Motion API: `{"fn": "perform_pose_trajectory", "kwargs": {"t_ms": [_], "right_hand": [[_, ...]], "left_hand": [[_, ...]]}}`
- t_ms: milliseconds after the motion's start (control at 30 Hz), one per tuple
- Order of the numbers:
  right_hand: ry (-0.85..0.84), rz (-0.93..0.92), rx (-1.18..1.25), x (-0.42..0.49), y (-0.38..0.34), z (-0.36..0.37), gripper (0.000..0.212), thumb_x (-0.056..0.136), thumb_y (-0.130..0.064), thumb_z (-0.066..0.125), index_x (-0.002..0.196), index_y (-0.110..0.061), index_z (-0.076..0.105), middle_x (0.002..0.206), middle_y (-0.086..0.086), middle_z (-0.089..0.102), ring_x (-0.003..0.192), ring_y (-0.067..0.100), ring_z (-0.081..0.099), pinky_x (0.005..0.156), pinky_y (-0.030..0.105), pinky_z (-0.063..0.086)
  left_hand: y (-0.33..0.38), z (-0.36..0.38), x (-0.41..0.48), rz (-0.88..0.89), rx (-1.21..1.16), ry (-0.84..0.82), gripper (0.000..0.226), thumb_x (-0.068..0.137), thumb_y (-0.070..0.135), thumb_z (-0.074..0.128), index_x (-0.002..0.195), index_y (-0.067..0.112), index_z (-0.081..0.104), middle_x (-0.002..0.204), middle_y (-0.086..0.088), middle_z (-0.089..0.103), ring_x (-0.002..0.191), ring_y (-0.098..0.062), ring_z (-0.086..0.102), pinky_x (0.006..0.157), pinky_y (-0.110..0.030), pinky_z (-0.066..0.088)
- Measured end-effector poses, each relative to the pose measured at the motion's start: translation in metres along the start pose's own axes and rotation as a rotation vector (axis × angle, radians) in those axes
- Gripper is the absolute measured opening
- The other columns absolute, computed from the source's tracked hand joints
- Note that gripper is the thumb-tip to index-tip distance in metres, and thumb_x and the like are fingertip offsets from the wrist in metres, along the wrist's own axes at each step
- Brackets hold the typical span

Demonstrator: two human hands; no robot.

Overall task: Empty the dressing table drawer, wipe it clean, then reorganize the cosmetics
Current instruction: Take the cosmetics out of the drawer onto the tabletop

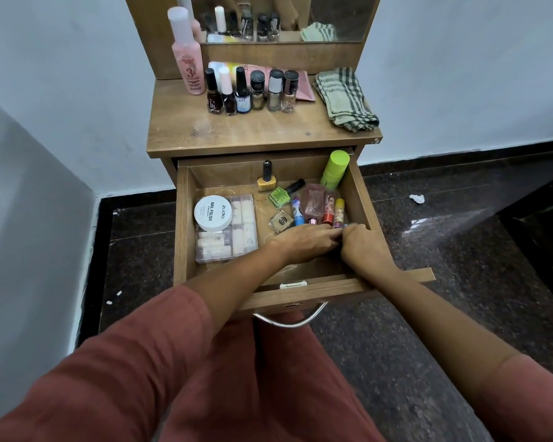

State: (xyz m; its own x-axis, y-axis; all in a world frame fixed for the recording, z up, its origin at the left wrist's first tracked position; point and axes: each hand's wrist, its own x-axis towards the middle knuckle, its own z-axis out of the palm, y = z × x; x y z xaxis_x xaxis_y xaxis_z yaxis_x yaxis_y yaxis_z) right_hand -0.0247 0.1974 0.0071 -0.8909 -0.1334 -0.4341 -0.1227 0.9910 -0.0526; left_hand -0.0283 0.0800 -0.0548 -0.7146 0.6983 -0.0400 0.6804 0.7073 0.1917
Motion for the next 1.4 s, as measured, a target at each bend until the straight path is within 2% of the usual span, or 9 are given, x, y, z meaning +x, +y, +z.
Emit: {"fn": "perform_pose_trajectory", "kwargs": {"t_ms": [200,267,400,533,700,933,1100,1200,1400], "right_hand": [[0.047,0.008,-0.028,-0.006,-0.001,-0.002,0.027,0.094,-0.007,0.044,0.118,0.000,0.053,0.123,0.017,0.058,0.115,0.032,0.056,0.090,0.036,0.048],[0.100,0.002,-0.070,-0.011,-0.003,-0.006,0.026,0.094,-0.007,0.045,0.118,-0.003,0.053,0.123,0.015,0.057,0.116,0.031,0.055,0.090,0.036,0.048],[0.205,0.001,-0.078,-0.015,-0.004,-0.022,0.027,0.094,-0.009,0.044,0.119,-0.003,0.050,0.124,0.017,0.053,0.117,0.034,0.052,0.092,0.040,0.045],[0.326,0.006,0.096,-0.005,0.001,-0.040,0.021,0.090,-0.003,0.049,0.108,0.000,0.059,0.113,0.022,0.060,0.104,0.039,0.059,0.085,0.041,0.048],[0.382,-0.138,0.382,0.008,0.000,-0.081,0.015,0.080,-0.006,0.065,0.093,-0.006,0.071,0.102,0.022,0.066,0.093,0.036,0.064,0.086,0.045,0.053],[0.566,-0.325,0.503,0.026,-0.029,-0.139,0.020,0.079,-0.007,0.069,0.097,0.000,0.070,0.099,0.019,0.069,0.087,0.026,0.065,0.075,0.032,0.051],[0.649,-0.357,0.536,0.055,-0.043,-0.159,0.020,0.079,-0.008,0.069,0.098,-0.002,0.070,0.100,0.018,0.070,0.089,0.026,0.065,0.079,0.035,0.052],[0.673,-0.373,0.508,0.069,-0.046,-0.167,0.019,0.081,-0.007,0.066,0.099,-0.002,0.070,0.100,0.016,0.070,0.082,0.019,0.062,0.071,0.027,0.047],[0.679,-0.411,0.483,0.093,-0.051,-0.170,0.019,0.082,-0.003,0.064,0.100,-0.002,0.069,0.101,0.017,0.069,0.094,0.024,0.065,0.082,0.033,0.053]], "left_hand": [[0.000,-0.005,-0.007,0.138,0.064,0.113,0.021,0.075,-0.010,0.060,0.094,-0.003,0.067,0.102,-0.021,0.063,0.080,-0.035,0.063,0.061,-0.045,0.057],[-0.001,-0.007,-0.008,0.123,0.041,0.177,0.027,0.072,-0.010,0.062,0.097,-0.002,0.067,0.098,-0.020,0.065,0.079,-0.035,0.064,0.059,-0.044,0.057],[0.001,-0.021,-0.011,-0.041,-0.031,0.291,0.040,0.071,-0.006,0.067,0.110,-0.004,0.061,0.100,-0.022,0.065,0.088,-0.035,0.064,0.066,-0.043,0.056],[-0.001,-0.043,-0.014,-0.253,-0.252,0.436,0.028,0.082,0.007,0.063,0.109,-0.002,0.061,0.106,-0.020,0.064,0.099,-0.032,0.060,0.080,-0.044,0.053],[-0.015,-0.084,-0.019,-0.449,-0.491,0.682,0.020,0.081,0.007,0.065,0.099,0.000,0.061,0.091,-0.013,0.065,0.079,-0.017,0.058,0.074,-0.035,0.054],[-0.056,-0.142,-0.006,-0.623,-0.471,0.748,0.019,0.083,0.011,0.065,0.100,0.003,0.062,0.086,-0.007,0.063,0.077,-0.015,0.058,0.080,-0.032,0.053],[-0.081,-0.174,0.011,-0.695,-0.349,0.666,0.025,0.086,0.015,0.062,0.108,0.004,0.066,0.104,-0.011,0.068,0.084,-0.014,0.056,0.079,-0.021,0.046],[-0.093,-0.181,0.019,-0.698,-0.309,0.643,0.021,0.085,0.013,0.063,0.105,0.007,0.067,0.104,-0.011,0.068,0.083,-0.012,0.055,0.079,-0.026,0.049],[-0.104,-0.180,0.032,-0.731,-0.150,0.646,0.017,0.083,0.022,0.065,0.100,0.020,0.069,0.102,-0.001,0.071,0.097,-0.018,0.064,0.088,-0.032,0.051]]}}
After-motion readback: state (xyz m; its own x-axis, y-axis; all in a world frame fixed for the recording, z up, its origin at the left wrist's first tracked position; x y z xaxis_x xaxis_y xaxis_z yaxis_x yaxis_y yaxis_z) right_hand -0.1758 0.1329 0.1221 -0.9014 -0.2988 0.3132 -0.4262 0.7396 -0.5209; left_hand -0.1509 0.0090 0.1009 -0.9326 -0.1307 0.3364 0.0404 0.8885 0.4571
